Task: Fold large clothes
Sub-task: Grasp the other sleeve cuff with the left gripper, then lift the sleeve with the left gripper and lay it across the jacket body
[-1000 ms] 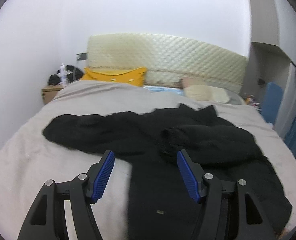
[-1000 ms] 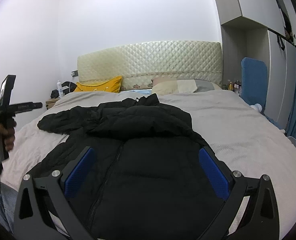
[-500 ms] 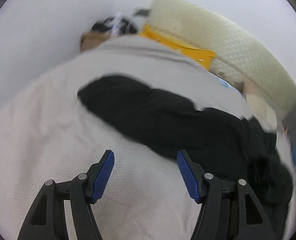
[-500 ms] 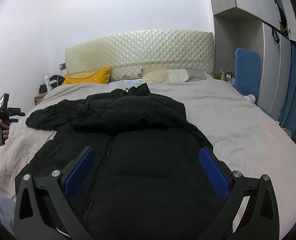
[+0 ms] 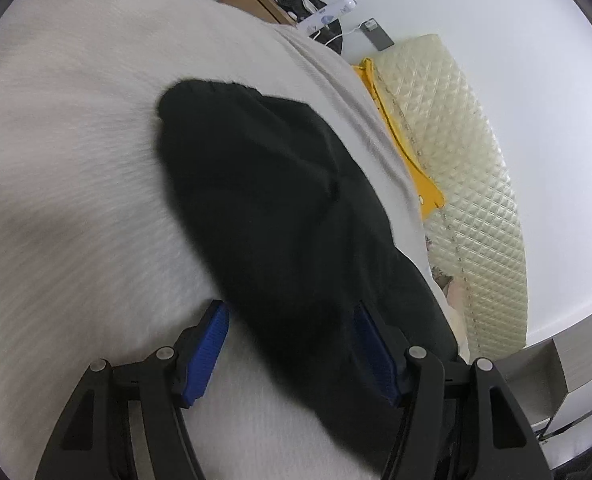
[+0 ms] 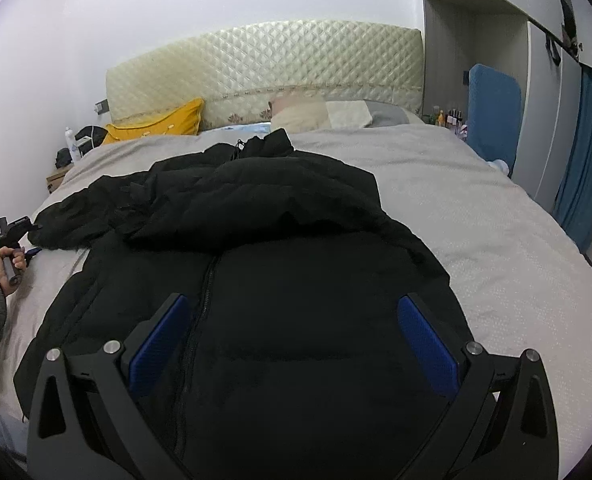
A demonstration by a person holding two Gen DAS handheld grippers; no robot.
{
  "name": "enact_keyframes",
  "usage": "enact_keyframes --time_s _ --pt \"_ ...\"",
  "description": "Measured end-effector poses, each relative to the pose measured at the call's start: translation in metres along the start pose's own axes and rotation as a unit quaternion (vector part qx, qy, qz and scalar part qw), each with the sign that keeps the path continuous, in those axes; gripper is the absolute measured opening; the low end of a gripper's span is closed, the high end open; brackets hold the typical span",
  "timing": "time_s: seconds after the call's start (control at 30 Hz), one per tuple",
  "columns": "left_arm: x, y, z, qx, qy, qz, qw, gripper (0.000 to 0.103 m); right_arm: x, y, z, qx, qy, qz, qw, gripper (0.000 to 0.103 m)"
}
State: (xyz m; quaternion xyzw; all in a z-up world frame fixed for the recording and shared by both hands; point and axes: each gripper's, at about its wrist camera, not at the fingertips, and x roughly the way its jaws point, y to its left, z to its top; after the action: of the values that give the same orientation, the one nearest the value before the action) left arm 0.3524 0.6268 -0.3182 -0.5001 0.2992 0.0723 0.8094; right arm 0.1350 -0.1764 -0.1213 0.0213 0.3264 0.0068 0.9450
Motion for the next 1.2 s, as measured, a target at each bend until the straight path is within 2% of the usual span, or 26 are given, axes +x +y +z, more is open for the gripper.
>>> enact_keyframes --time_s 0.07,0.2,0.23,0.27,0.3,0.33,0.4,0.43,0.53,0.73,0.93,1.13,1.2 --pt "0.012 0.002 0.004 0.001 -0.004 0.001 1.0000 0.065 0.006 0.003 0.002 -0.002 0.002 -0.009 1.000 0.103" --pt "0.021 -0.002 0.011 0.014 -0.043 0.012 0.9989 0.065 0.017 0.007 0.004 -0.002 0.012 -0.016 1.000 0.103" --pt "0.022 -0.005 0.014 0.017 -0.051 0.018 0.9984 0.061 0.019 0.008 0.004 -0.002 0.013 -0.017 1.000 0.103" --pt "0.023 -0.009 0.015 0.024 -0.059 0.031 0.9975 0.054 0.021 0.008 0.004 -0.002 0.015 -0.018 1.000 0.103" --pt "0.022 -0.014 0.016 0.033 -0.061 0.043 0.9967 0.037 0.022 0.008 0.005 -0.003 0.016 -0.018 1.000 0.103" --pt "0.021 -0.018 0.015 0.044 -0.063 0.053 0.9956 0.025 0.023 0.008 0.005 -0.004 0.018 -0.018 1.000 0.103" --pt "0.011 -0.028 0.014 0.058 -0.076 0.059 0.9937 0.012 0.023 0.006 0.005 -0.003 0.019 -0.019 1.000 0.103" --pt "0.004 -0.034 0.013 0.061 -0.084 0.056 0.9930 0.009 0.022 0.005 0.005 -0.002 0.017 -0.020 1.000 0.103" --pt "-0.019 -0.056 0.009 0.085 -0.114 0.056 0.9882 0.007 0.019 0.003 0.005 0.000 0.018 -0.017 1.000 0.103" --pt "-0.067 -0.109 0.002 0.137 -0.135 0.083 0.9779 0.006 0.000 0.000 0.003 -0.011 0.004 -0.002 1.000 0.103" --pt "-0.108 -0.168 -0.013 0.196 -0.152 0.110 0.9624 0.006 -0.015 -0.009 0.000 -0.008 -0.006 0.018 1.000 0.103" --pt "-0.135 -0.256 -0.053 0.320 -0.161 0.140 0.9230 0.006 -0.031 -0.011 0.001 -0.017 -0.026 0.032 0.999 0.103" --pt "-0.139 -0.279 -0.063 0.338 -0.161 0.139 0.9167 0.006 -0.035 -0.012 0.001 -0.021 -0.032 0.032 0.999 0.103"
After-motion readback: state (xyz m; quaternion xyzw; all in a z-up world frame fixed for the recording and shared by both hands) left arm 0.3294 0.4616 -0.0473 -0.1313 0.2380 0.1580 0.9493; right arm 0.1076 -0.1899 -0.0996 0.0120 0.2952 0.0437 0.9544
